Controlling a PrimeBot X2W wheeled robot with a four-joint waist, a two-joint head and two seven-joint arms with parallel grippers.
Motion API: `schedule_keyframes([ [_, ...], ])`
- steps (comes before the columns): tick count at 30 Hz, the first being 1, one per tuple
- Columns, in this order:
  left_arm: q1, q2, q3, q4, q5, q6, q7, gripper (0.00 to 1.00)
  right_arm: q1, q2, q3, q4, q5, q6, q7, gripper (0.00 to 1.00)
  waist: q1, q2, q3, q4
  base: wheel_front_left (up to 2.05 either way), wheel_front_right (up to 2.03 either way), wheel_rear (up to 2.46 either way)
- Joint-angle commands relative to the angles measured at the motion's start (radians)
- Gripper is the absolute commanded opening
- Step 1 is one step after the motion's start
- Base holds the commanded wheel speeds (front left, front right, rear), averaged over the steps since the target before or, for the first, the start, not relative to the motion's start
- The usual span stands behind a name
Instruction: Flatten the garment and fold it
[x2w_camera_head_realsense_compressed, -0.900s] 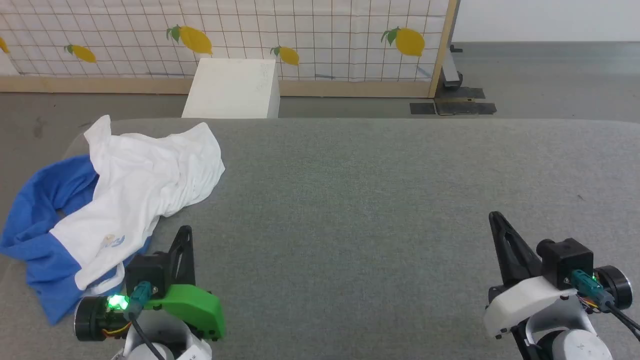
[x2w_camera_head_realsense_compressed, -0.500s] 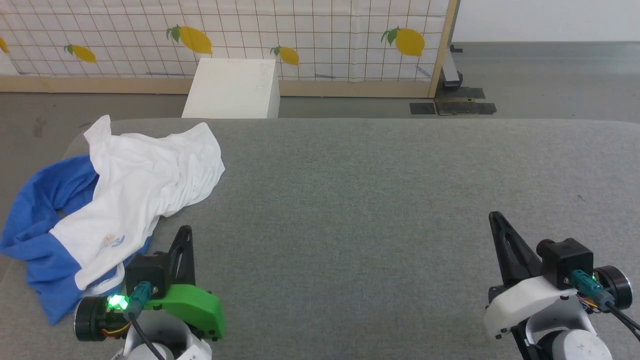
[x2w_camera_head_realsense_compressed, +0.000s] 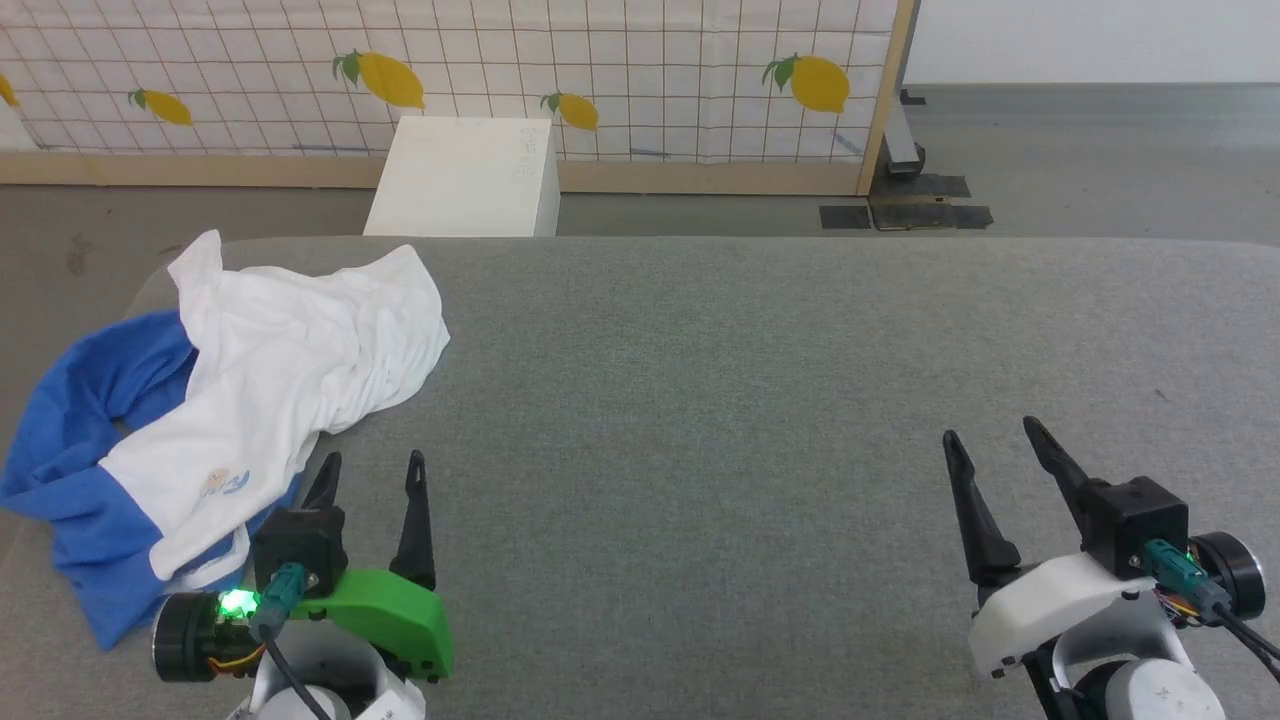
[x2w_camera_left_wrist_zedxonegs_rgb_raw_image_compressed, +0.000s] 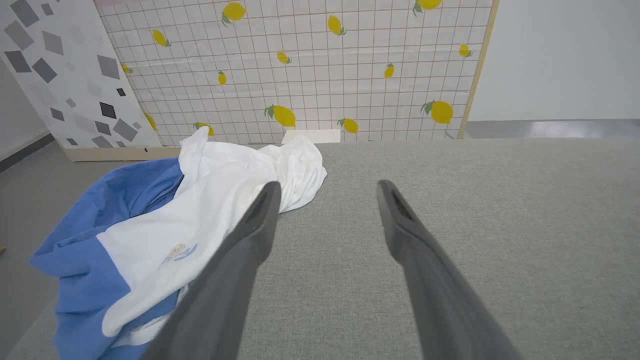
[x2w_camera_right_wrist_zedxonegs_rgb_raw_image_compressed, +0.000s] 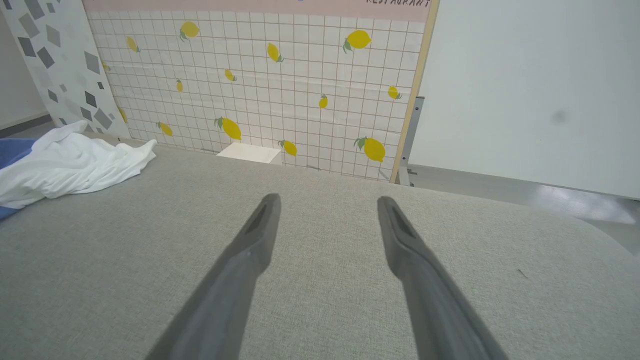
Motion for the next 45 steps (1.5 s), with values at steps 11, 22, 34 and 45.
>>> schedule_keyframes([
  [11,0.006,-0.001,-0.012,0.017,-0.023,0.006,-0.03,1.0,0.019,0.0,-0.015,0.013,0.033,0.0,-0.031,1.0,0.0,0.0007,0.0,0.001,0.0,0.0,0.0],
  [22,0.009,-0.001,-0.019,0.029,-0.04,0.01,-0.052,1.0,0.031,0.0,-0.025,0.021,0.047,0.0,-0.053,1.0,0.0,0.0012,0.0,0.022,0.0,0.0,0.0],
  [34,0.017,0.0,-0.021,0.04,-0.056,0.016,-0.077,1.0,0.044,0.0,-0.032,0.033,0.067,0.0,-0.078,1.0,0.0,0.0017,-0.002,0.08,0.0,0.0,0.0],
  [45,0.026,0.001,-0.017,0.048,-0.07,0.023,-0.1,1.0,0.055,0.0,-0.033,0.047,0.085,-0.001,-0.101,1.0,0.0,0.0022,-0.004,0.155,0.0,0.0,0.0],
])
